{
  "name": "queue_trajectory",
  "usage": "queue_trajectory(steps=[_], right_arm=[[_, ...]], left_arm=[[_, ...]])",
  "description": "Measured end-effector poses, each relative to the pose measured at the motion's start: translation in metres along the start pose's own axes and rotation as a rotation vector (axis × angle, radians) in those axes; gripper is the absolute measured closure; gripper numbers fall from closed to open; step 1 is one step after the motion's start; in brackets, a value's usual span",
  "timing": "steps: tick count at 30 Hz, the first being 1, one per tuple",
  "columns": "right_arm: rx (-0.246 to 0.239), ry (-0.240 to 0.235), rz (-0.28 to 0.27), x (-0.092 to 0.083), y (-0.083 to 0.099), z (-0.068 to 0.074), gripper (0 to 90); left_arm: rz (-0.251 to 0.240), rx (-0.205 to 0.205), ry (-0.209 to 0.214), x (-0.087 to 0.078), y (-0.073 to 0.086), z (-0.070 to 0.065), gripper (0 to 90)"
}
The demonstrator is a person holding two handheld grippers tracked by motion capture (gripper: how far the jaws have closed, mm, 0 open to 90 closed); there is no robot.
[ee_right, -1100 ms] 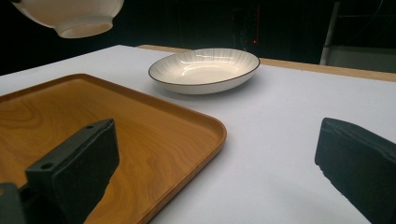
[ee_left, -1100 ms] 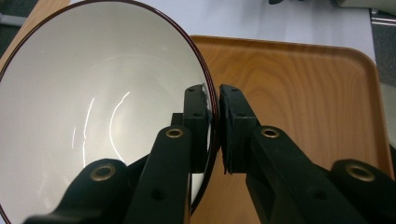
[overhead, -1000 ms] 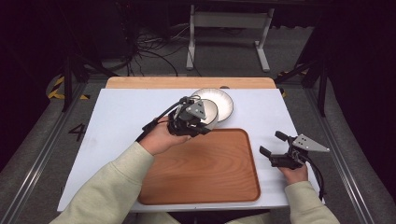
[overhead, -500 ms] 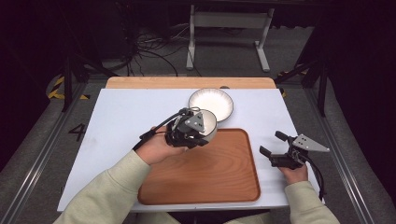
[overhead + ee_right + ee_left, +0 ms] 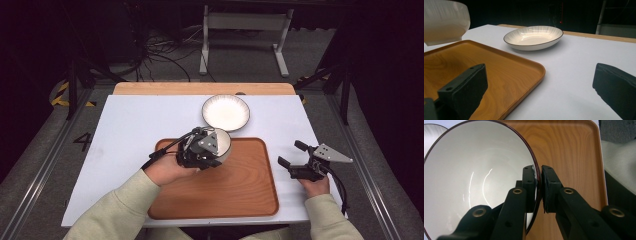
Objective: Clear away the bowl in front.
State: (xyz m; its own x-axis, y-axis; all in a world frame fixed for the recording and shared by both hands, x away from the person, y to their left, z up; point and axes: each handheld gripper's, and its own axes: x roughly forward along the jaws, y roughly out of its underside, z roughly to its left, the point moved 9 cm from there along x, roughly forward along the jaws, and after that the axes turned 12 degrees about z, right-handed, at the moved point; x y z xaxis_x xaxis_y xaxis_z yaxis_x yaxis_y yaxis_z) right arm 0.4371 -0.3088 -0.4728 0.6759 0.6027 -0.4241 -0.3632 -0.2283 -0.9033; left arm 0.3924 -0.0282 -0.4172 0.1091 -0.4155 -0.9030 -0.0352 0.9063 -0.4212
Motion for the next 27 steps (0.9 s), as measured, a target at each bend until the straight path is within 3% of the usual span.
queue_trajectory(steps=[27], right_arm=[[-0.006, -0.004, 0.007, 0.001, 0.000, 0.001, 0.5]], left_arm=[[0.108, 0.012, 0.089, 0.030, 0.019, -0.014, 82.4]])
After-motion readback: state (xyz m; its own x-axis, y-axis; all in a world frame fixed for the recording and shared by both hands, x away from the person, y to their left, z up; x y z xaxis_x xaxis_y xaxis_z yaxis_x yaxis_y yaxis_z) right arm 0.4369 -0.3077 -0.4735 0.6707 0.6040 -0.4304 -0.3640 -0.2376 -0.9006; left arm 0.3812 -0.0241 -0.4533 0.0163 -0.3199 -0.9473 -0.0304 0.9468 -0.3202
